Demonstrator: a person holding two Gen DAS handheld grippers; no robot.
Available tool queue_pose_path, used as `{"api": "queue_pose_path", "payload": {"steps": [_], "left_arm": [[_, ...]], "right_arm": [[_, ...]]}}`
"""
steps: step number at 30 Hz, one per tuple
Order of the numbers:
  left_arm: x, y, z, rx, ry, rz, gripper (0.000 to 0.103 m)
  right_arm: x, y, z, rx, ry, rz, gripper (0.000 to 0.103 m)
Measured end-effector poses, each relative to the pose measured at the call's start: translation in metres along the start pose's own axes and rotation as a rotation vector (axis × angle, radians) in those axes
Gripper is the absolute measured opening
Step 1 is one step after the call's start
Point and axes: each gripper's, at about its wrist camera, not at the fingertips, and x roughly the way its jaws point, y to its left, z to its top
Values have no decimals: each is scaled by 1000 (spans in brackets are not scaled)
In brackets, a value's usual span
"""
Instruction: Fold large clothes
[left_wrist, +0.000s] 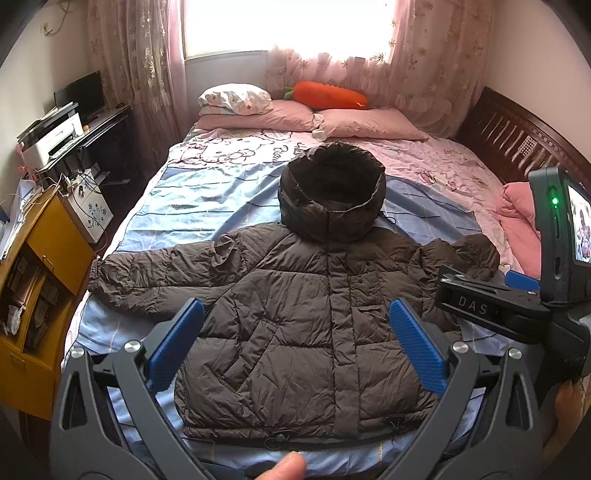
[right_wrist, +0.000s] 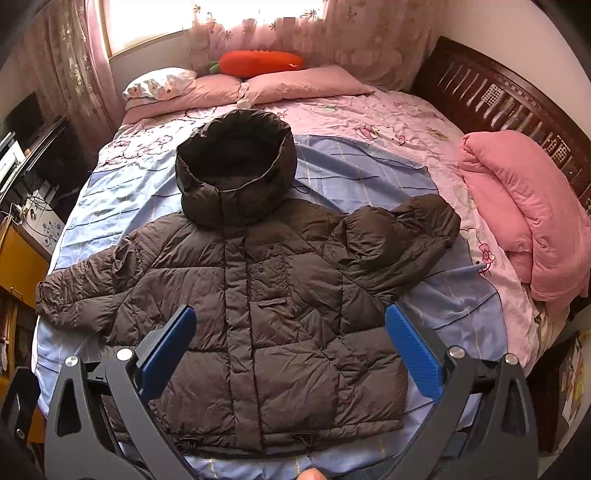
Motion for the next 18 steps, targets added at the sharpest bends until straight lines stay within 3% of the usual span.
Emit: {"api": "queue_pose_path", "payload": {"steps": [18], "left_arm": [[0,0,1,0,1,1,101]], "right_arm": [[0,1,0,0,0,1,102]]}}
